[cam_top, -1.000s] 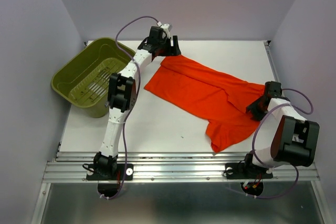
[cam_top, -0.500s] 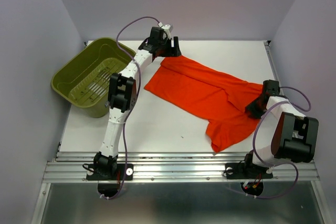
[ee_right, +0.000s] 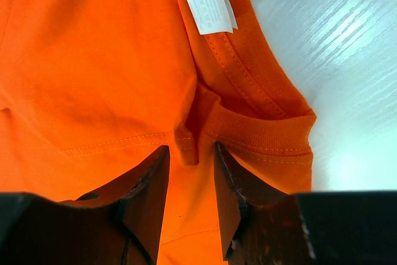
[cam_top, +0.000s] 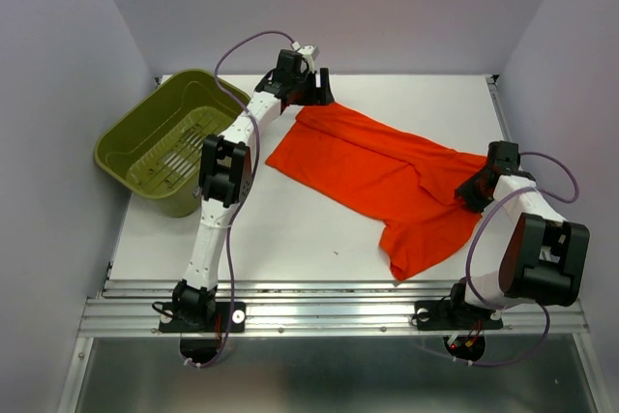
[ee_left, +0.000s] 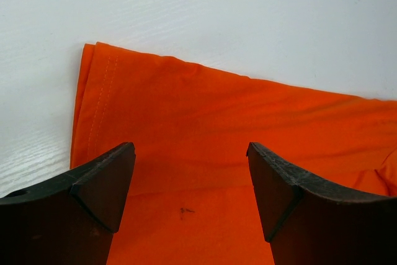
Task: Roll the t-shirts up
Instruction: Fold the T-shirt at the center of the board.
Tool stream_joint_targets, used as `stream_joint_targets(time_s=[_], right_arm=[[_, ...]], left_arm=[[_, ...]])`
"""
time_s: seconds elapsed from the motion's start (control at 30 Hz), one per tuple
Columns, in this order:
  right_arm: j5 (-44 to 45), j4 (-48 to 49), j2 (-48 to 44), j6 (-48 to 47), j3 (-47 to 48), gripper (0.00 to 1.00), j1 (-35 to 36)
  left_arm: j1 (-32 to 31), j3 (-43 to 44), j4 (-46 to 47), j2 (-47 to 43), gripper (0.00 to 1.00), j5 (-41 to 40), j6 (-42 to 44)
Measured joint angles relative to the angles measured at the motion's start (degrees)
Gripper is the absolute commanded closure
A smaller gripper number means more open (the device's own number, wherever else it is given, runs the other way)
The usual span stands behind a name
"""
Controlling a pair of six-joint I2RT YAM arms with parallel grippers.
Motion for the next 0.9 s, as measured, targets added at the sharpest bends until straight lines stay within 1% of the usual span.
stream_joint_targets(time_s=[0.17, 0.37, 0.67, 0.8, 0.9], right_arm=[[0.1, -0.3, 1.0, 0.0, 0.2, 0.59, 0.0], [0.7, -2.0, 1.1, -0.4, 0.3, 0.52, 0.0], [2.1, -5.3, -0.1, -0.5, -2.1, 0.50, 0.0], [2.4, -6.9, -1.5, -0.6, 0.5, 0.49, 0.0], [2.4, -6.7, -1.4, -0.7, 3.7, 0.52, 0.0]], left_arm=[[0.0, 0.0, -0.2, 0.0, 0.16, -0.2, 0.3], [0.0, 0.0, -0.3, 0.0, 0.16, -0.2, 0.3], [0.0, 0.0, -0.6, 0.0, 0.16, -0.3, 0.6], [0.0, 0.0, -0.6, 0.0, 0.16, -0.5, 0.9], [0.0, 0.0, -0.7, 0.0, 0.16, -0.7, 1.0]])
